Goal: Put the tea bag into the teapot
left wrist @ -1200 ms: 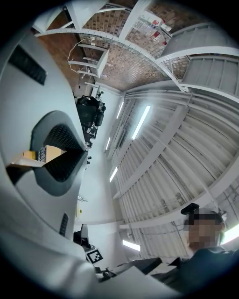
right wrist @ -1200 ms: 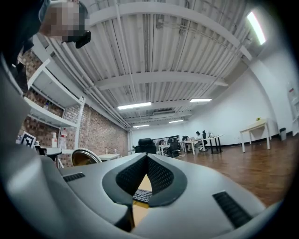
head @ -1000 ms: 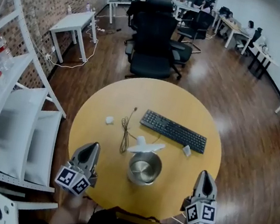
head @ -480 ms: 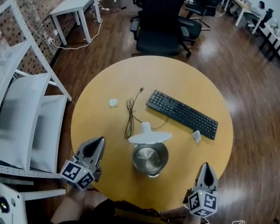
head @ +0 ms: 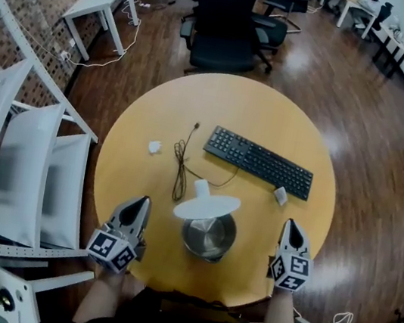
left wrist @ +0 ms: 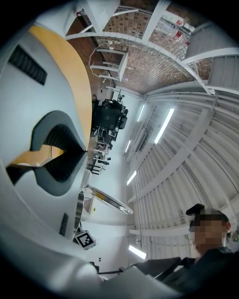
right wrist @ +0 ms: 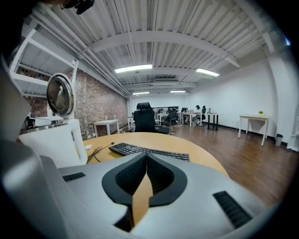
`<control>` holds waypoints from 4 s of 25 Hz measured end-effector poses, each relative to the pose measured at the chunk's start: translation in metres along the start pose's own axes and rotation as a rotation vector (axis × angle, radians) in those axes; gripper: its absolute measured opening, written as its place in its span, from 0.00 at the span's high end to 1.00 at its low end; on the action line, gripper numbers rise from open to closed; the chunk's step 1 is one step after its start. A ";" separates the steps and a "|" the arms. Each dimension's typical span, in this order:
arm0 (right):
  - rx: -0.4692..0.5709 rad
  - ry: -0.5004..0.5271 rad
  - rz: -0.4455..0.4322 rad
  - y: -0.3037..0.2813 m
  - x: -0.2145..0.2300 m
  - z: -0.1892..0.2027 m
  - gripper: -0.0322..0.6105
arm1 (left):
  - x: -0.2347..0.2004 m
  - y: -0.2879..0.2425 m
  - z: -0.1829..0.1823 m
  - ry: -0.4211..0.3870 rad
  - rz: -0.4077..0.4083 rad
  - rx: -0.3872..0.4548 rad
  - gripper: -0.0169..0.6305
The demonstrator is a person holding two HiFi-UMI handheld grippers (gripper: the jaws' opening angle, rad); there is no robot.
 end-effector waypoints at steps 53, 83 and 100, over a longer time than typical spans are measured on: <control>-0.162 -0.026 0.042 -0.048 0.058 0.011 0.81 | 0.004 0.016 -0.003 0.025 -0.021 -0.023 0.97; 0.244 -0.024 -0.334 0.076 -0.065 -0.083 0.81 | 0.024 0.070 -0.040 -0.070 -0.061 0.127 0.97; 0.164 0.140 -0.702 0.090 -0.168 -0.086 0.81 | 0.026 0.076 -0.027 -0.037 -0.070 0.144 0.97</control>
Point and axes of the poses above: the fingertips, and each gripper's own axes: y backward along the fingers, x to its right, z out of its underside, the point moved 9 cm from there along y, backward along the fingers, and after that the axes turned 13 degrees about z, right-handed, at the moved point
